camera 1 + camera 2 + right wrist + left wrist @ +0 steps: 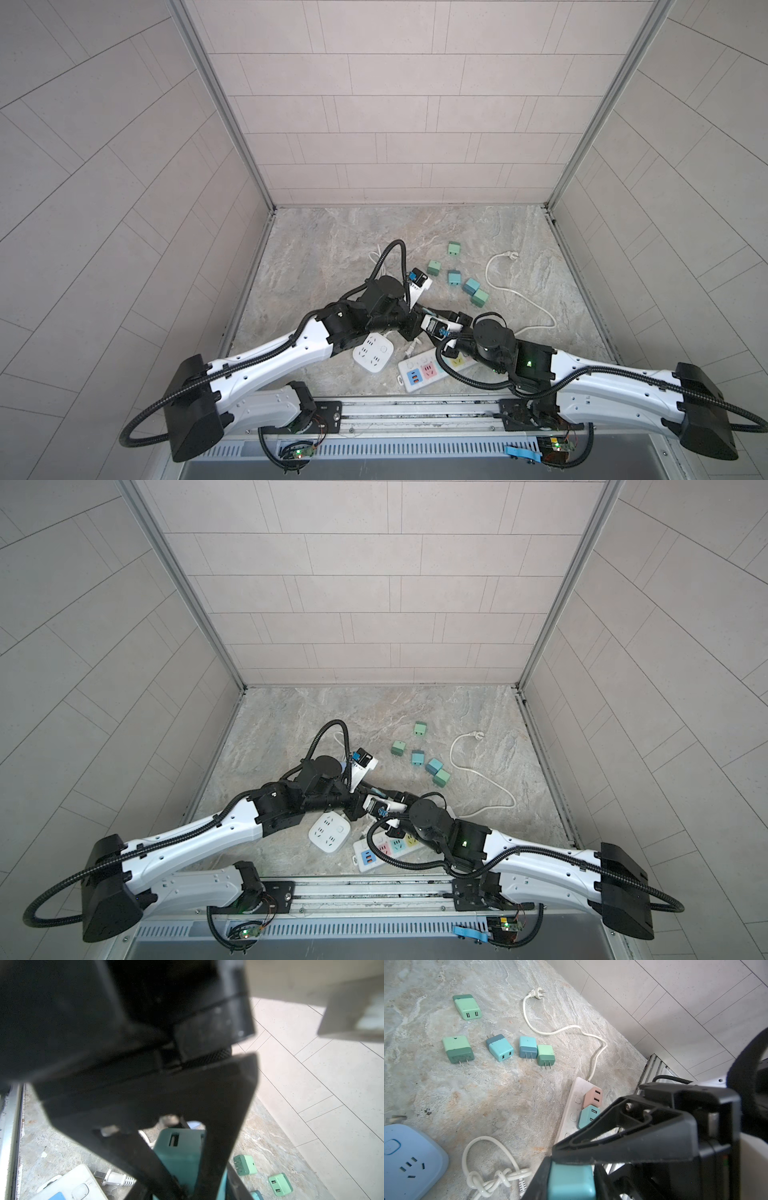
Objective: Insert the plug
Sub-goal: 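Close the left gripper on the teal adapter while the right gripper holds it, then open the right gripper and draw it back from the teal adapter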
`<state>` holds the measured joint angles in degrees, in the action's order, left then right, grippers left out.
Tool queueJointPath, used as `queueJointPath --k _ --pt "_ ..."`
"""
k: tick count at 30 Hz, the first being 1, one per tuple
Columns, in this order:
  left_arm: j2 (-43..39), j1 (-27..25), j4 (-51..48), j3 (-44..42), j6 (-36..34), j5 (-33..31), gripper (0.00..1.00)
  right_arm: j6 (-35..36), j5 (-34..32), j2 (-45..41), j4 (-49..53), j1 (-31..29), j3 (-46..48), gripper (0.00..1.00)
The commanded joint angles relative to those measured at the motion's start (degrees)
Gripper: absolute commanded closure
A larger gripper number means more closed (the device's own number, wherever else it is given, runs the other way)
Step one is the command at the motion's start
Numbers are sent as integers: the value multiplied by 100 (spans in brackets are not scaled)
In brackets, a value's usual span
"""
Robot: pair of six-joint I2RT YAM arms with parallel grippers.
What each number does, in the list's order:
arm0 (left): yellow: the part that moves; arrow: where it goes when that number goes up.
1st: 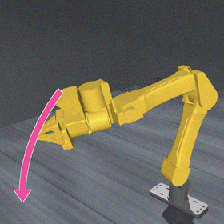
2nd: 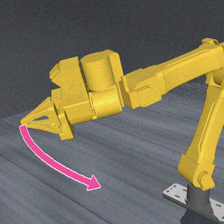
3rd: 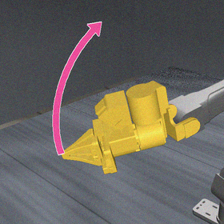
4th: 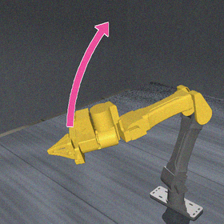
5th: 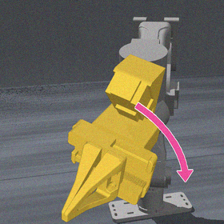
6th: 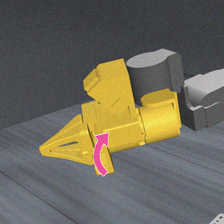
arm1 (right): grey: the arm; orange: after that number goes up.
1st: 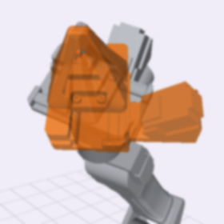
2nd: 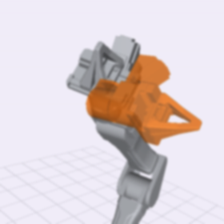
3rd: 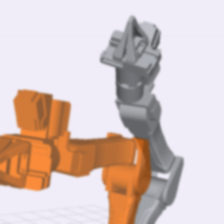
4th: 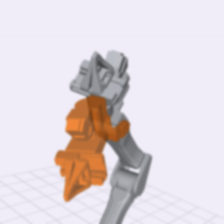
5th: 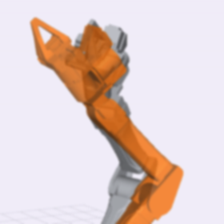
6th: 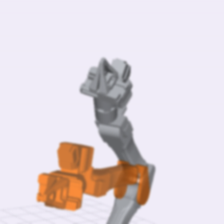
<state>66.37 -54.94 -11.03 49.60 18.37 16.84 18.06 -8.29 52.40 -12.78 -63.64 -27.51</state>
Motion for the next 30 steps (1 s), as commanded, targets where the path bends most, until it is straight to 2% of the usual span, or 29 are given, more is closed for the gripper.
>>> queueJointPath --k 1,3,8,9,10,13,16,20,24,30 --pt "-54 -95 -58 154 -316 32 97 -32 66 -213 -189 -2 134 43" --pt "-127 -96 -11 108 -308 -70 98 1 47 -354 -307 0 294 34" --pt "-351 -96 27 -36 -332 -287 100 11 -260 -705 -281 9 530 23" --pt "-417 -92 51 -83 -334 -368 100 -1 -358 -788 -263 16 568 9" --pt "-481 -96 74 -126 -341 -445 100 -18 -446 -858 -252 26 600 1" --pt "-759 -96 249 -332 -475 -579 100 -130 -780 -1088 -277 120 764 0" --pt "-1148 -92 480 -633 -561 -784 100 -408 -989 -1374 -322 479 945 0" --pt "-1605 -96 539 -933 -664 -1200 100 -1217 -819 -1831 -201 1533 1196 0" --pt "-1852 -90 545 -1106 -735 -1228 100 -2162 -788 -2258 -53 2762 1503 0" --pt "-1970 -96 564 -1268 -763 -1305 100 -3356 -862 -2496 183 4184 1790 0"
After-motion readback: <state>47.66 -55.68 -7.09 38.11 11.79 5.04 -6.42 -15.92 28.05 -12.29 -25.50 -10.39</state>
